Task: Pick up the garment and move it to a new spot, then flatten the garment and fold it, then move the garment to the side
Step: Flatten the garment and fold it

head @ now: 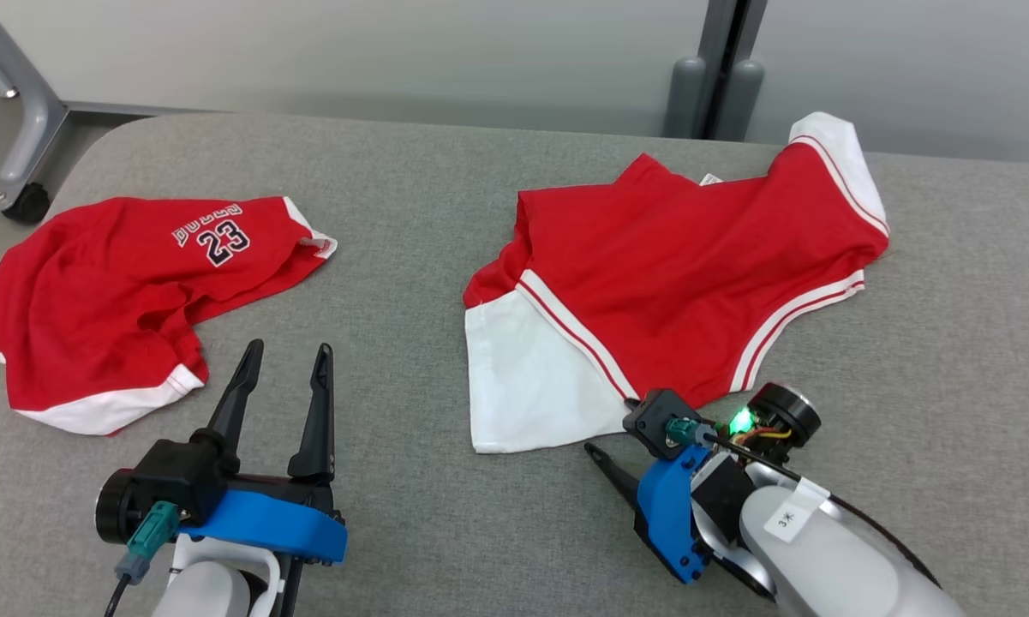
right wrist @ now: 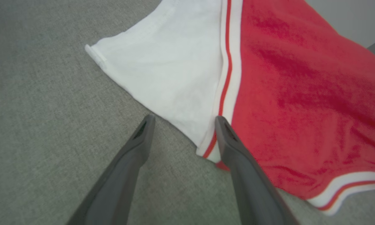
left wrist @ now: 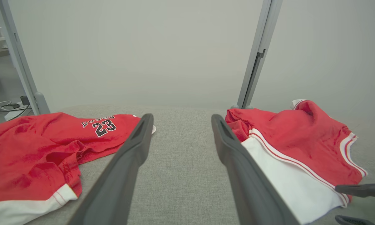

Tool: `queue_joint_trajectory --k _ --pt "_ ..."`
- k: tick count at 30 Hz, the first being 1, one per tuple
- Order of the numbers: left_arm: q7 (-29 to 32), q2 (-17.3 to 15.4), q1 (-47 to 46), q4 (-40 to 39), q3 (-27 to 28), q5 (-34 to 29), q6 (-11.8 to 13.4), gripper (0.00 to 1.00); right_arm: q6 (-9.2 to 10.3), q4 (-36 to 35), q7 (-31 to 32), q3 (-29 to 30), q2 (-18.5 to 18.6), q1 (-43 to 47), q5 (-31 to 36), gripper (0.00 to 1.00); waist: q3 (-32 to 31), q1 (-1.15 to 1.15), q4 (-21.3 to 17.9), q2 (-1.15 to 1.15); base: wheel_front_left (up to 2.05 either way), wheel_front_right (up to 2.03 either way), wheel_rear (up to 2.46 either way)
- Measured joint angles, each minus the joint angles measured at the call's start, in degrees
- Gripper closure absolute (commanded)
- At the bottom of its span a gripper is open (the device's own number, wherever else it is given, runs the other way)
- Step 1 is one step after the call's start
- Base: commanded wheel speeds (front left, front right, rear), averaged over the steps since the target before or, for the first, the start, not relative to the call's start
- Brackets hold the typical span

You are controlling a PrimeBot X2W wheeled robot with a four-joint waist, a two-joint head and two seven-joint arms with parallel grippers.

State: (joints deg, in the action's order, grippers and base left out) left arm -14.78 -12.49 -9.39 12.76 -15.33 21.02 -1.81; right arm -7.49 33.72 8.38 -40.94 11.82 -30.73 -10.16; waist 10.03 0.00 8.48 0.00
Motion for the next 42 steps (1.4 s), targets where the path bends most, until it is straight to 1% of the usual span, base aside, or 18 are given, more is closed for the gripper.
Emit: queue_joint_trajectory --k 6,11,12,13,14,15,16,20,25,29,30,31,32,33,34,35,39,42 --pt "0.0 0.3 -0.7 0.2 -0.3 0.1 -0.1 0.00 0.00 6.5 -2.1 -2.2 -0.8 -4.5 3.7 0.00 1.5 0.00 1.6 0.00 0.00 0.00 0.00" --pt "0.0 0.5 -1.5 0.5 -0.5 0.1 -0.3 0.00 0.00 11.4 -3.5 -3.6 -2.3 -7.1 4.1 0.00 2.2 0.00 2.7 0.00 0.00 0.00 0.00" --pt "0.0 0.6 -1.5 0.6 -0.5 0.1 -0.3 0.00 0.00 12.3 -3.5 -3.6 -2.4 -7.5 4.0 0.08 2.2 0.00 2.8 0.00 0.00 0.00 0.00" --pt "0.0 0.7 -1.5 0.7 -0.5 0.1 -0.3 0.00 -0.02 13.2 -3.7 -3.5 -2.6 -7.8 3.8 0.35 2.2 0.00 2.8 0.00 0.00 0.00 0.00" --pt "0.0 0.7 -1.5 0.8 -0.5 0.1 -0.3 0.00 -0.03 14.0 -3.7 -3.5 -3.0 -7.9 3.4 0.54 2.1 0.00 2.9 0.00 0.00 0.00 0.00" --pt "-0.1 0.8 -1.6 0.9 -0.5 0.1 -0.3 0.00 -0.03 14.8 -3.8 -3.6 -3.4 -8.0 3.2 0.89 2.1 0.00 2.9 0.00 0.00 0.00 0.00" --pt "-0.1 0.8 -1.6 1.0 -0.5 0.2 -0.3 0.00 -0.07 15.4 -4.0 -3.6 -3.6 -8.1 2.9 1.00 2.0 0.01 2.8 0.00 0.00 0.00 0.00" --pt "-0.1 0.6 -1.5 1.2 -0.2 0.2 -0.3 0.00 -0.05 17.1 -4.8 -2.7 -4.0 -8.6 1.3 1.00 1.6 0.00 2.3 0.00 0.00 0.00 0.00" --pt "-0.2 0.3 -0.8 1.0 0.1 0.2 -0.1 0.00 -0.04 17.6 -7.2 2.5 -2.9 -6.6 -1.9 1.00 0.3 0.01 0.9 0.00 0.00 0.00 0.00" --pt "-0.2 0.0 0.4 0.7 0.4 0.3 0.2 0.00 -0.03 15.4 -8.2 7.0 0.3 -3.2 -2.7 1.00 -0.9 0.01 -0.9 0.00 0.00 0.00 0.00" --pt "-0.2 -0.2 1.1 0.4 0.6 0.6 0.3 0.00 -0.03 13.4 -8.3 9.4 2.4 -1.1 -2.8 1.00 -1.4 0.00 -2.0 0.00 0.00 0.00 0.00" --pt "-0.2 -0.2 1.1 0.4 0.6 0.6 0.3 0.00 -0.03 13.4 -8.3 9.4 2.4 -1.1 -2.8 1.00 -1.4 0.00 -2.0 0.00 0.00 0.00 0.00" --pt "-0.2 -0.4 1.4 0.1 0.7 0.6 0.4 0.00 -0.02 10.9 -7.8 12.8 4.9 1.1 -2.5 1.00 -1.9 0.00 -3.0 0.00 0.00 0.00 0.00" --pt "-0.2 -0.4 1.4 0.1 0.7 0.6 0.4 0.00 -0.02 10.9 -7.8 12.8 4.9 1.1 -2.5 1.00 -1.9 0.00 -3.0 0.00 0.00 0.00 0.00" --pt "-0.2 -0.7 1.6 -0.2 1.0 0.7 0.7 0.00 -0.01 8.0 -6.9 16.9 7.3 3.4 -2.0 1.00 -2.3 0.01 -4.1 0.00 0.00 0.00 0.00" --pt "-0.2 -0.7 1.6 -0.2 1.0 0.7 0.7 0.00 -0.01 8.0 -6.9 16.9 7.3 3.4 -2.0 1.00 -2.3 0.01 -4.1 0.00 0.00 0.00 0.00" --pt "-0.1 -1.0 2.2 -1.0 1.0 0.8 0.8 0.00 -0.01 2.3 -4.4 26.0 11.9 7.6 0.9 1.00 -2.6 0.00 -5.9 0.00 0.00 0.00 0.00" --pt "0.1 -1.4 2.2 -1.5 1.0 1.0 0.9 0.00 -0.01 -2.6 -1.9 31.7 12.5 9.9 3.5 1.00 -2.4 0.00 -6.7 0.00 0.00 0.00 0.00"
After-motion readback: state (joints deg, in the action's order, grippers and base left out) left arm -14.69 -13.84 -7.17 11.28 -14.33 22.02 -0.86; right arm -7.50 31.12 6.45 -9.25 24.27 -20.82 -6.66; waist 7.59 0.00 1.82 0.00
